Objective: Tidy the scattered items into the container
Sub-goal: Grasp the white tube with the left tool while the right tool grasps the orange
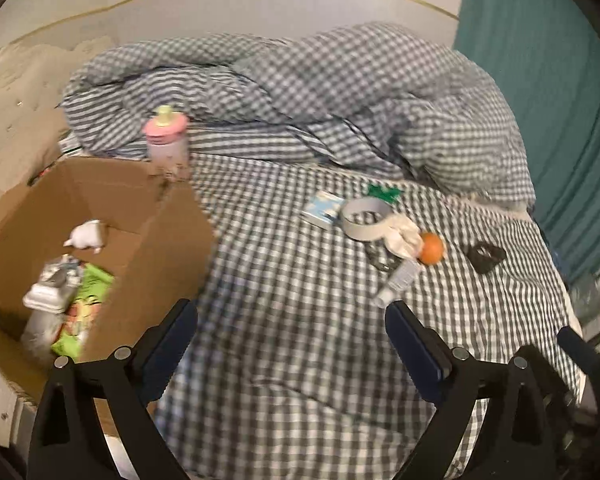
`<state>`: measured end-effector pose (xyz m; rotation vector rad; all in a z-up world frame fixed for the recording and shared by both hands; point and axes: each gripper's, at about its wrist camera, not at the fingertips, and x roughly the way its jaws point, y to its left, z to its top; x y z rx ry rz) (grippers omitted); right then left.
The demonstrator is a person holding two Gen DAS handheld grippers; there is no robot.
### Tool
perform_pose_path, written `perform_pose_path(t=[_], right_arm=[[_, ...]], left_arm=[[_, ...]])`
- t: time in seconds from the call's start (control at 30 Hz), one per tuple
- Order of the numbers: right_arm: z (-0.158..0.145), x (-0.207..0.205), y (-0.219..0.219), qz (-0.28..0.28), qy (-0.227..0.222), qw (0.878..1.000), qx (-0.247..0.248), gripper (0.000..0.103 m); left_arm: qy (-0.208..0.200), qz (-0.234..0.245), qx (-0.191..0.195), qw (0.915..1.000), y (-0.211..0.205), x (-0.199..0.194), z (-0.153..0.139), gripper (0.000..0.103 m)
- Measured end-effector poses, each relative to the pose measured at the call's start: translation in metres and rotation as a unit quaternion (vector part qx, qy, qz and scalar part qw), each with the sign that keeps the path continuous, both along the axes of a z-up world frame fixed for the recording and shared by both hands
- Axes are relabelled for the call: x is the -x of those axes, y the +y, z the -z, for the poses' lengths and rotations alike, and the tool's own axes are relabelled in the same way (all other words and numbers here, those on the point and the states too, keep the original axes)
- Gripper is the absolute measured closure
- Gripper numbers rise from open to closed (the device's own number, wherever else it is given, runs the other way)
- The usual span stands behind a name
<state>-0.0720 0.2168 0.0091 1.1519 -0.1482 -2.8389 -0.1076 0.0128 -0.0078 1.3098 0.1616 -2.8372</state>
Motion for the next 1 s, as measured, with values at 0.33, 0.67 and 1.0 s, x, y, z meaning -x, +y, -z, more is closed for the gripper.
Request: perform_pose_path(t=[0.33, 0.67, 1.0], right_arm=[[0.037, 0.043, 0.059, 0.047, -0.036, 0.998, 0.015, 0.011], [0.075, 0.099, 0.076, 0.040, -0.071, 0.997, 0.008, 0.011], [0.103, 0.161, 0.064, 0.012, -0.102, 0.995, -0.016, 0.011]], left_arm=[[-0.035, 0.031, 0.016, 0.9988, 0.043, 0.049, 0.045, 0.004], [-0.065, 0.066, 0.024, 0.9954, 0.088, 0.096, 0.104, 0.004], [-0.086, 0.093, 0.051, 0.9907, 0.125, 0.129, 0.152, 0.004]])
